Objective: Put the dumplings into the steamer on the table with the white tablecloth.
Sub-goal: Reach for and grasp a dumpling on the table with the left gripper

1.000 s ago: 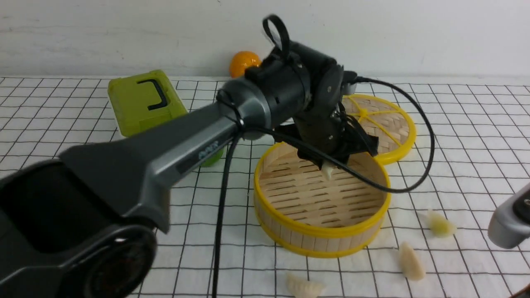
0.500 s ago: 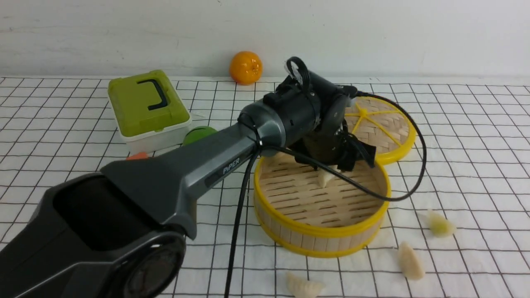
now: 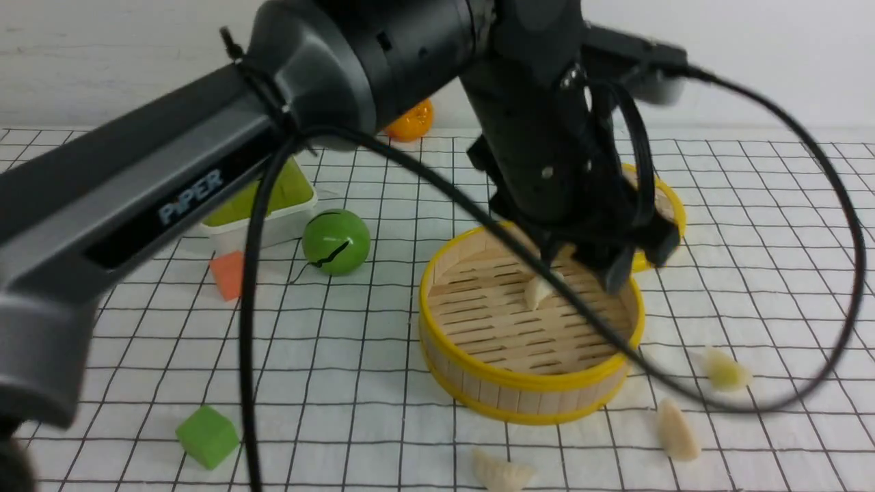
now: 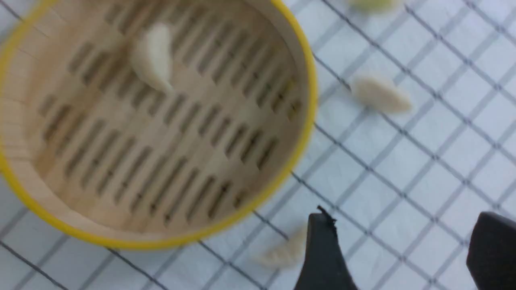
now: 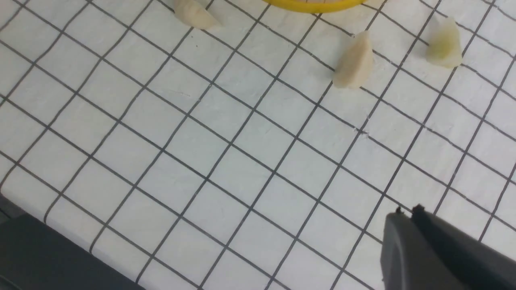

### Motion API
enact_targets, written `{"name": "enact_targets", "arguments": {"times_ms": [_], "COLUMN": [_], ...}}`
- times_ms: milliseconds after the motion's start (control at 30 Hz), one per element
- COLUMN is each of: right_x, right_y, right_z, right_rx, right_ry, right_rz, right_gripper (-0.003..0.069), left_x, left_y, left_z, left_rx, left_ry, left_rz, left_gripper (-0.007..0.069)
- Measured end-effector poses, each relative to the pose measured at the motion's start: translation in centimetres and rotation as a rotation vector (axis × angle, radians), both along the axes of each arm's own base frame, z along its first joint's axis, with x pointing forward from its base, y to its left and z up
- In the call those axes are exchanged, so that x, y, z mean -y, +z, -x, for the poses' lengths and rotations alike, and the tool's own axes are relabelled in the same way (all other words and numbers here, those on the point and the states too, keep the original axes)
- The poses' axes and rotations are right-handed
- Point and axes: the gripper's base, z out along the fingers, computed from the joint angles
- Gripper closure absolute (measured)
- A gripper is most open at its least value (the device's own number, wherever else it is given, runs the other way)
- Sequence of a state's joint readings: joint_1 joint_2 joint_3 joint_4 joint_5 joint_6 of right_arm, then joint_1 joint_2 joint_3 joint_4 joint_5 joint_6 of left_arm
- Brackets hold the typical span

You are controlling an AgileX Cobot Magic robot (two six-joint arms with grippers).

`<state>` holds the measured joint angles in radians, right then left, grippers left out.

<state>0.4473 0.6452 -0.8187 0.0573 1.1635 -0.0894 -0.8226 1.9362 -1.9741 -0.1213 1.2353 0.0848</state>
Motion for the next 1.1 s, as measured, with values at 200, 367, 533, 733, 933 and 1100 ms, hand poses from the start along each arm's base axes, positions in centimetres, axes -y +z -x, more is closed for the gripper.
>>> {"name": "enact_targets", "arguments": {"times_ms": [200, 367, 533, 733, 933, 1100], "right_x": [0.0, 0.0, -0.1, -0.1, -0.1, -0.1], "right_y": [0.0, 0.0, 0.0, 0.0, 0.0, 0.0], "right_z": [0.0, 0.0, 0.0, 0.0, 0.0, 0.0], "right_rx": [-0.002, 0.002, 0.003, 0.003, 0.003, 0.003], "right_ry": [-0.002, 0.001, 0.002, 0.002, 0.002, 0.002], "right_rz": [-0.003, -0.004, -0.007, -0.008, -0.008, -0.008], "right_gripper": [0.0622, 0.062, 0.0615, 0.0611, 0.0611, 0.0607], "left_x": [-3.0, -3.6, -2.6, -1.7, -1.1, -1.3], "left_y": [-8.4, -13.1, -14.8, -15.5, -18.3, -18.4], "left_z": [4.5, 4.8, 3.8, 2.8, 2.2, 2.2], "left_rx": [-0.117, 0.006, 0.113, 0.211, 0.197, 0.189], "left_ry": [-0.306, -0.546, -0.617, -0.596, -0.61, -0.606], "left_rz": [-0.253, -0.278, -0.253, -0.206, -0.238, -0.274], "left_gripper": [0.0175, 0.0198, 0.0211, 0.0214, 0.0221, 0.0367]}}
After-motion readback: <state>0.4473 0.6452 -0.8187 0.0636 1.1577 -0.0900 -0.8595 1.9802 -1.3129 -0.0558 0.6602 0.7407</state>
